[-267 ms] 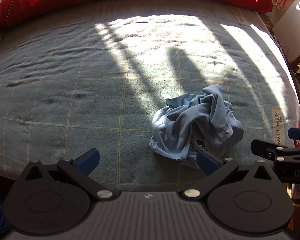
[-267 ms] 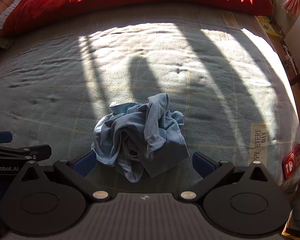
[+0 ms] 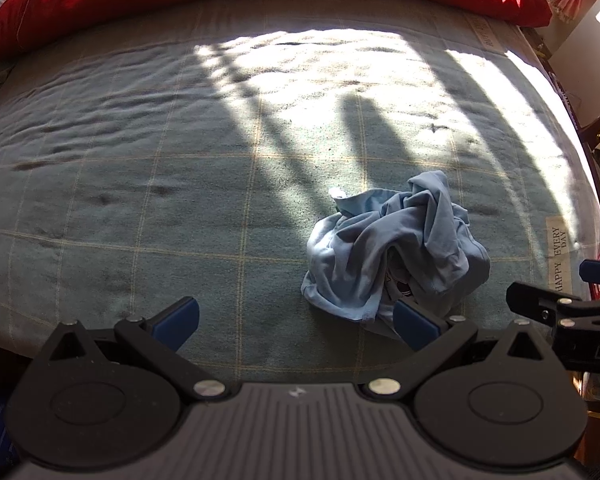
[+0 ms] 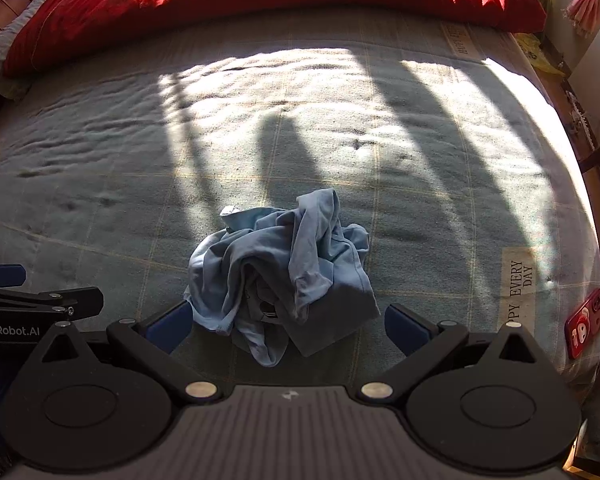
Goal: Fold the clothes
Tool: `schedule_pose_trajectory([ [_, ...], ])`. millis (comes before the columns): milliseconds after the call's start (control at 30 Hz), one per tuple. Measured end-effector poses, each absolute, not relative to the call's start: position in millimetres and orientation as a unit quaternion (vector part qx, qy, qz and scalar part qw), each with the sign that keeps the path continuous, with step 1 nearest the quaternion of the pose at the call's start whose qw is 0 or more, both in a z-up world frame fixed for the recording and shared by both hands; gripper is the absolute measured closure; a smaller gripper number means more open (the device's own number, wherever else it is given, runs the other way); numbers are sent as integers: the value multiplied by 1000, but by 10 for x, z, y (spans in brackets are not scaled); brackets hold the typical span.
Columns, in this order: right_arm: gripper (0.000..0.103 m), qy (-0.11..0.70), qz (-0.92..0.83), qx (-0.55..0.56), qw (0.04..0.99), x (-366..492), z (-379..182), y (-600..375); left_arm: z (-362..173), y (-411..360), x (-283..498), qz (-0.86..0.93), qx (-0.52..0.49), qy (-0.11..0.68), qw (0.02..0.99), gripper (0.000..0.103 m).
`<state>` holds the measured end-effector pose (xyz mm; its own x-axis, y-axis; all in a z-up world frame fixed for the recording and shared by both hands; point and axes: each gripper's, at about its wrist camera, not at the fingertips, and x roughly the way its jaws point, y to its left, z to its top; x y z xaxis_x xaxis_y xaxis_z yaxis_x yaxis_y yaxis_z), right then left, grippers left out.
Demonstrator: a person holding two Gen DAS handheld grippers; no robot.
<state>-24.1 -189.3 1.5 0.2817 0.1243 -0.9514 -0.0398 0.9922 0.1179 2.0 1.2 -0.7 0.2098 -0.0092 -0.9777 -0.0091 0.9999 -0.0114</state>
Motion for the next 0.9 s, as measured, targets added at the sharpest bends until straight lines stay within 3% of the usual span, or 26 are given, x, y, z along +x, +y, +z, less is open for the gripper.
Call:
schedule_pose_trajectory([
  [900,0,594,49,43,802,-239,31,-1906,-2,36,33,-6,-9,630,777,1],
])
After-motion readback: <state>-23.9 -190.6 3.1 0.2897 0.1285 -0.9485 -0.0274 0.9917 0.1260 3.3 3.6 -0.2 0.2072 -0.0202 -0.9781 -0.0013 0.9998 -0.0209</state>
